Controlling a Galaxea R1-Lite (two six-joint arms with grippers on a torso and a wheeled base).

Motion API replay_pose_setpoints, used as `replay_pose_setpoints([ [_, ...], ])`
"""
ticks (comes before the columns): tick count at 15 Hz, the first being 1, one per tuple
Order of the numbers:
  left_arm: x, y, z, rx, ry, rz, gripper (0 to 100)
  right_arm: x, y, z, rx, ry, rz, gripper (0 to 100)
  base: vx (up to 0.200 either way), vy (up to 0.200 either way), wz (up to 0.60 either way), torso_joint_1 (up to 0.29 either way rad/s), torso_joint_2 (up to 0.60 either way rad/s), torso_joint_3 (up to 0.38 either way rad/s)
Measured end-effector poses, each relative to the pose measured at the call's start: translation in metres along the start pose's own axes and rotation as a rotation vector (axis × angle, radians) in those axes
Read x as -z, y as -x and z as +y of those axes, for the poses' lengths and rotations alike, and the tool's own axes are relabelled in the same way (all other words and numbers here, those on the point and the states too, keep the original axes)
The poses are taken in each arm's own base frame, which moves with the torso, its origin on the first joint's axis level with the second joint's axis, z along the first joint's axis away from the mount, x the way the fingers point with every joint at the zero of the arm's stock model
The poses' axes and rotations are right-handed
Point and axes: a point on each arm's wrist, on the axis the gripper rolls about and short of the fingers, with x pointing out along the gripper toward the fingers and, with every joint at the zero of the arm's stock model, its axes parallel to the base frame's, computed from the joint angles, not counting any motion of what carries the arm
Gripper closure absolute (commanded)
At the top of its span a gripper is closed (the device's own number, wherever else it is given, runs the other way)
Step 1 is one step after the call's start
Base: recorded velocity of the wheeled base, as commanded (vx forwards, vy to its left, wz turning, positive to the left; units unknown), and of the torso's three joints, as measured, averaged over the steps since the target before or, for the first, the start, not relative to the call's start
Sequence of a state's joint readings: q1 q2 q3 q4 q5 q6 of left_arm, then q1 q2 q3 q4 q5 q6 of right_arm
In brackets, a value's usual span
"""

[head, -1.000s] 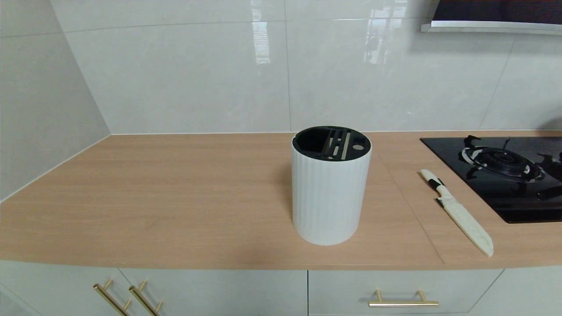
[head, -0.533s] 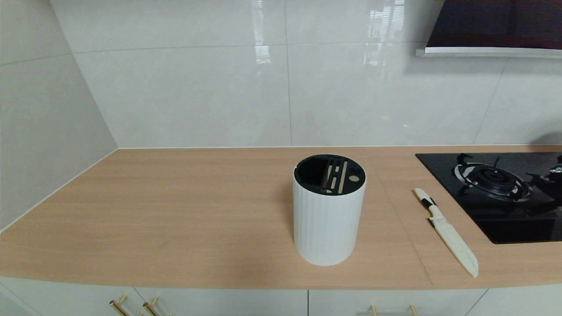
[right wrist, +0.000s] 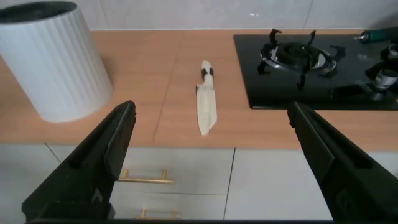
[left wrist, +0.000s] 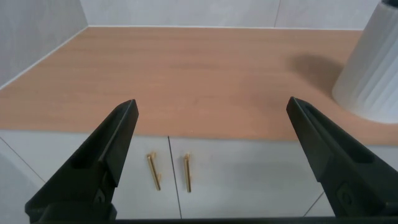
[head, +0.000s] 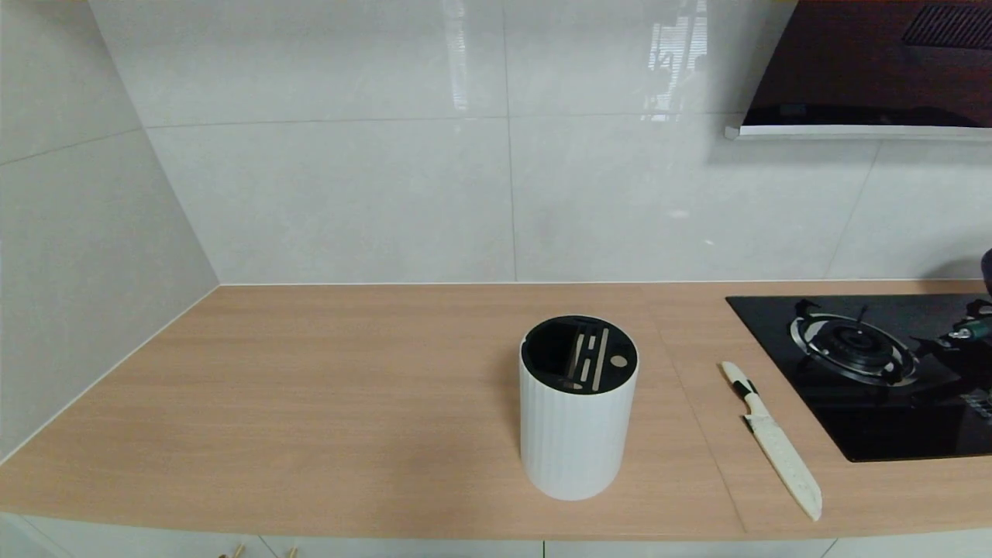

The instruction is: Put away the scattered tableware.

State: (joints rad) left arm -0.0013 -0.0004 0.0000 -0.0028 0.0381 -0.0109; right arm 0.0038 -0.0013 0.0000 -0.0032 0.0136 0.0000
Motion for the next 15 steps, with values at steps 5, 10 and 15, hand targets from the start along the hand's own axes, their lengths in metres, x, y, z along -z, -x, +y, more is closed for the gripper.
replay_pose_setpoints([
  [5, -0.0001, 0.0, 0.0, 0.0, 0.0, 0.0, 0, 0.0, 0.0, 0.0, 0.001, 0.0, 0.0, 0, 0.0, 0.0, 0.0, 0.097, -0.21, -0.11],
  [10, 0.0, 0.0, 0.0, 0.0, 0.0, 0.0, 0, 0.0, 0.0, 0.0, 0.001, 0.023, 0.0, 0, 0.0, 0.0, 0.0, 0.0, 0.0, 0.0],
  [15, 0.0, 0.0, 0.0, 0.001, 0.001, 0.0, 0, -0.0023, 0.0005, 0.0, 0.0, 0.042, -0.009, 0, 0.0, 0.0, 0.0, 0.0, 0.0, 0.0],
])
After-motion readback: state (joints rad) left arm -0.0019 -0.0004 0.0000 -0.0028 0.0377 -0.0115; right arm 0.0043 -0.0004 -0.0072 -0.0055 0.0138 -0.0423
